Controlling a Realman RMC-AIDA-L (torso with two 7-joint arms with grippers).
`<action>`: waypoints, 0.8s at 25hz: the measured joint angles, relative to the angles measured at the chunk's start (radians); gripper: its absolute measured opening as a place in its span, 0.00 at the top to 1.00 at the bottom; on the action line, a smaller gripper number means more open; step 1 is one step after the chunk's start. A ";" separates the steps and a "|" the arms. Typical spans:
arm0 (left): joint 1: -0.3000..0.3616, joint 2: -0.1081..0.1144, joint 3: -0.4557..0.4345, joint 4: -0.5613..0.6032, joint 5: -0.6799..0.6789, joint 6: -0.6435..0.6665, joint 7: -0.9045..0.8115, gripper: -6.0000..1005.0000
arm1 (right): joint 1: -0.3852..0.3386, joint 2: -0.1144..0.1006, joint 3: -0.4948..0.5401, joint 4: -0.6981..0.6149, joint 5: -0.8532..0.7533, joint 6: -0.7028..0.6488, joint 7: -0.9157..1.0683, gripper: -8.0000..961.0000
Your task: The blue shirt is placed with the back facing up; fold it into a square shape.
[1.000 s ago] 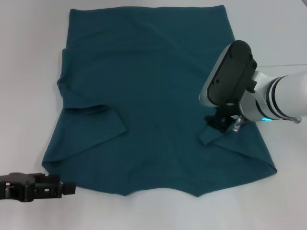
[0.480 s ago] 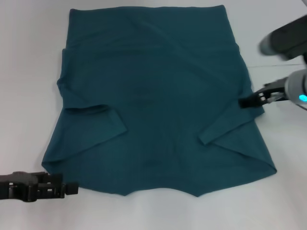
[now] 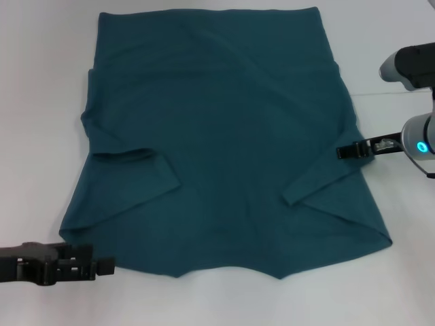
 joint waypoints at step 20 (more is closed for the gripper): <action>-0.001 -0.005 0.005 0.000 0.000 -0.001 -0.005 0.10 | 0.017 -0.004 0.031 0.179 -0.007 0.226 0.016 0.09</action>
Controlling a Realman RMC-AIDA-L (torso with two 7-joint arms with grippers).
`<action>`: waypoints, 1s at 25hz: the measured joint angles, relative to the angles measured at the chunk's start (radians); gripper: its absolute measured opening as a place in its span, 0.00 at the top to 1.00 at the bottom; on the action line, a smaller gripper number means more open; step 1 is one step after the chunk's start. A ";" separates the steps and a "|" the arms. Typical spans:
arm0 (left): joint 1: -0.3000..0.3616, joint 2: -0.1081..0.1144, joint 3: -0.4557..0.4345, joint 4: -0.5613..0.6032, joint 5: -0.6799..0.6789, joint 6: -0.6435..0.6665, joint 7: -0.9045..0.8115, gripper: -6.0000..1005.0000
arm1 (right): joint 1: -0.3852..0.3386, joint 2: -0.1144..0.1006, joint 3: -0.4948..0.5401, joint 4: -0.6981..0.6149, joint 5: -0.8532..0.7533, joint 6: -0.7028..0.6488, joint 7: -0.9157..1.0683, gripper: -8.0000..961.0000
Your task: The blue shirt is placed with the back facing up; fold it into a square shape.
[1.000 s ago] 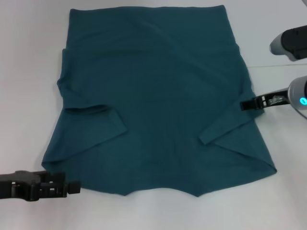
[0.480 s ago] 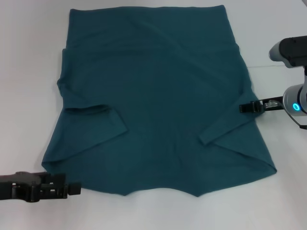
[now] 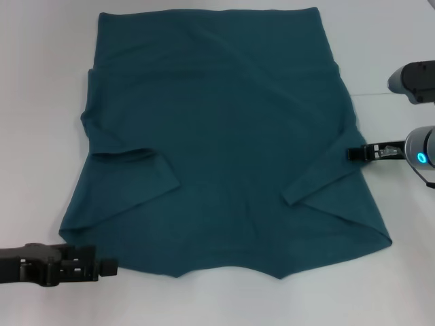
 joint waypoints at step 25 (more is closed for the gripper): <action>0.007 -0.007 0.000 -0.012 0.002 0.001 -0.005 0.10 | 0.004 0.005 -0.010 0.051 0.103 0.058 -0.081 0.58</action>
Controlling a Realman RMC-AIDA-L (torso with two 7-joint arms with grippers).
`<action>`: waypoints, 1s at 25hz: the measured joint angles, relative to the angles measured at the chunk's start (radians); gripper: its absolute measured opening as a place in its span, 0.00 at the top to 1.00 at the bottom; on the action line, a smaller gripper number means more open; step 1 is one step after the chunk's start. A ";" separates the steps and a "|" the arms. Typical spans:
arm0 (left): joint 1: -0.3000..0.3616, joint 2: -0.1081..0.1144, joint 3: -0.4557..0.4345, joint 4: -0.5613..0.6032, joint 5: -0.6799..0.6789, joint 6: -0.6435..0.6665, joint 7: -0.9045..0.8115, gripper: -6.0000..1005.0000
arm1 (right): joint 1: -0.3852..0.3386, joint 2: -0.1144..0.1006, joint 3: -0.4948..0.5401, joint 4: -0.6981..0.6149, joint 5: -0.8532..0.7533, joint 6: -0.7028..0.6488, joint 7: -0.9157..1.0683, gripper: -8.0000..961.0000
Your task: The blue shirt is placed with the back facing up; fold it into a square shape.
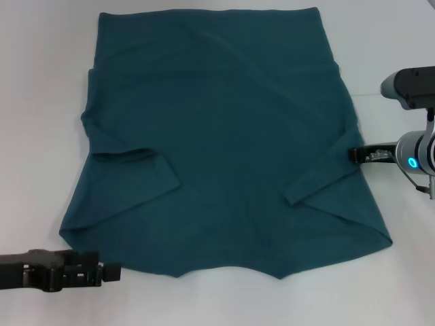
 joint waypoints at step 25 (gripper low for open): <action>0.001 0.003 0.000 0.000 0.000 0.000 0.011 0.10 | 0.026 0.000 0.001 -0.062 0.301 -0.061 -0.083 0.90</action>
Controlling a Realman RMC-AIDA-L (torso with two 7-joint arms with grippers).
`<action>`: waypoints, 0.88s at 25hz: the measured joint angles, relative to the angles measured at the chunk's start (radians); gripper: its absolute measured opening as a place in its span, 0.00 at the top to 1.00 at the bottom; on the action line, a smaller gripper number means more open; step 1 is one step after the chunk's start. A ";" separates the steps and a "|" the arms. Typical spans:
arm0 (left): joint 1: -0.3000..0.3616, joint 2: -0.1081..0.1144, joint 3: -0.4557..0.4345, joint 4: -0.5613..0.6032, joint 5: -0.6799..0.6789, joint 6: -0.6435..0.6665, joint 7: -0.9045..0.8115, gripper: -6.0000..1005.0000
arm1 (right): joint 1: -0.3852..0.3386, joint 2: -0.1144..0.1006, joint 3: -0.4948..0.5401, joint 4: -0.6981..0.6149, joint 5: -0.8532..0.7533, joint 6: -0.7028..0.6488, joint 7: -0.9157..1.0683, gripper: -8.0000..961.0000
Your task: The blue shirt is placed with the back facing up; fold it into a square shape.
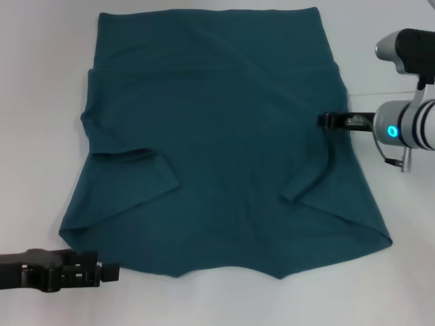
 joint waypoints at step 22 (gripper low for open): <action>0.032 0.030 -0.116 0.050 0.002 0.023 -0.062 0.10 | -0.030 -0.058 0.017 -0.133 0.085 -0.241 -0.115 0.39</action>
